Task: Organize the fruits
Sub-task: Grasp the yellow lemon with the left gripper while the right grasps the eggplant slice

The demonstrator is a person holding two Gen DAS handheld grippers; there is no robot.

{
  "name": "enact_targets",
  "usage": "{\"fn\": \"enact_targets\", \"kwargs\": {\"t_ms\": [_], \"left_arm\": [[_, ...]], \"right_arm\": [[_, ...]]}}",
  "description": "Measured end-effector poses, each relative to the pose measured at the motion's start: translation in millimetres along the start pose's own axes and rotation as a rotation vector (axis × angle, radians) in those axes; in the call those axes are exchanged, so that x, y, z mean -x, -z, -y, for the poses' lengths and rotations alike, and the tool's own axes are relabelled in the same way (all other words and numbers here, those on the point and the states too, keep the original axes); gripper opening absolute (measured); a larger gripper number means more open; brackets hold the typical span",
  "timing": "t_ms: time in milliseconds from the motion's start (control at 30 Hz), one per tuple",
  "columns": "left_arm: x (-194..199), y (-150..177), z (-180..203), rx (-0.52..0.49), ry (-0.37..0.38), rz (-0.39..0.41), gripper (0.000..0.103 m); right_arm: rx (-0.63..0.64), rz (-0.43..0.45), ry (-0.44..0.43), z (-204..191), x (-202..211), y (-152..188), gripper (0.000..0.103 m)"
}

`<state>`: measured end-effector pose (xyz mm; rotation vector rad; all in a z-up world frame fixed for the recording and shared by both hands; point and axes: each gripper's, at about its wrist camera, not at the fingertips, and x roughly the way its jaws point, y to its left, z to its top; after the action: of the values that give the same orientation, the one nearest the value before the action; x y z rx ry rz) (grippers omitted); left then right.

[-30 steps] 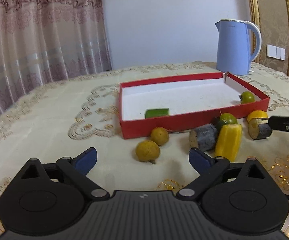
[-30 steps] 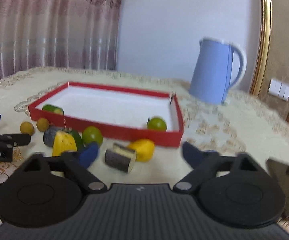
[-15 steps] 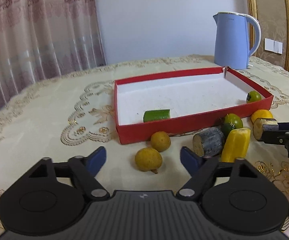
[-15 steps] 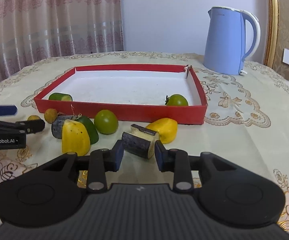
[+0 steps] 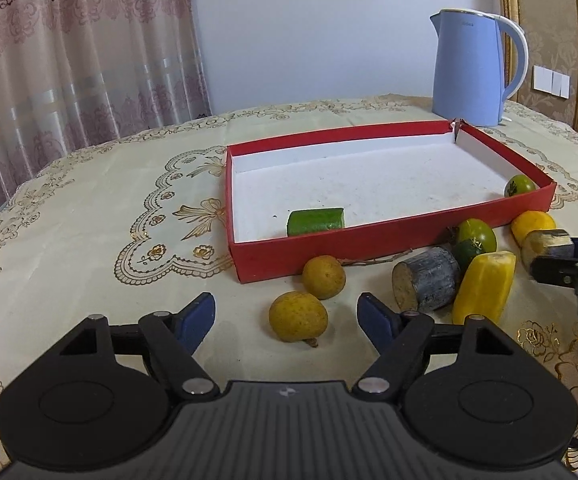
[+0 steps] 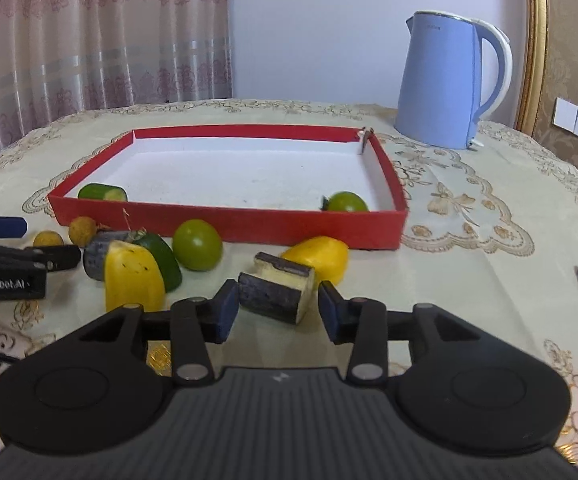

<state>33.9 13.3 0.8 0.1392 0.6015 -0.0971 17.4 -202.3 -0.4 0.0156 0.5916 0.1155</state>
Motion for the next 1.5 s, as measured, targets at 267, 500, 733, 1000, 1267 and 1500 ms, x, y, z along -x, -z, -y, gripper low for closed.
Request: {"fn": "enact_targets", "kwargs": {"t_ms": [267, 500, 733, 1000, 1267, 1500], "left_arm": [[-1, -1, 3, -0.027, 0.010, 0.005, 0.078], [-10, -7, 6, -0.024, 0.015, -0.026, 0.078], [-14, -8, 3, 0.035, 0.053, -0.043, 0.034], [-3, 0, -5, 0.086, 0.053, -0.013, 0.030], [10, 3, 0, 0.071, 0.013, 0.018, 0.030], [5, 6, 6, 0.051, 0.003, 0.004, 0.030]], "right_arm": [[-0.045, -0.004, -0.043, 6, -3, 3, 0.039], [-0.052, -0.008, -0.049, 6, -5, 2, 0.038], [-0.037, -0.010, -0.049, 4, -6, 2, 0.040], [-0.043, -0.001, -0.061, 5, -4, 3, 0.040], [-0.044, 0.019, -0.093, 5, -1, 3, 0.035], [-0.014, 0.007, -0.066, -1, -3, 2, 0.035]]}}
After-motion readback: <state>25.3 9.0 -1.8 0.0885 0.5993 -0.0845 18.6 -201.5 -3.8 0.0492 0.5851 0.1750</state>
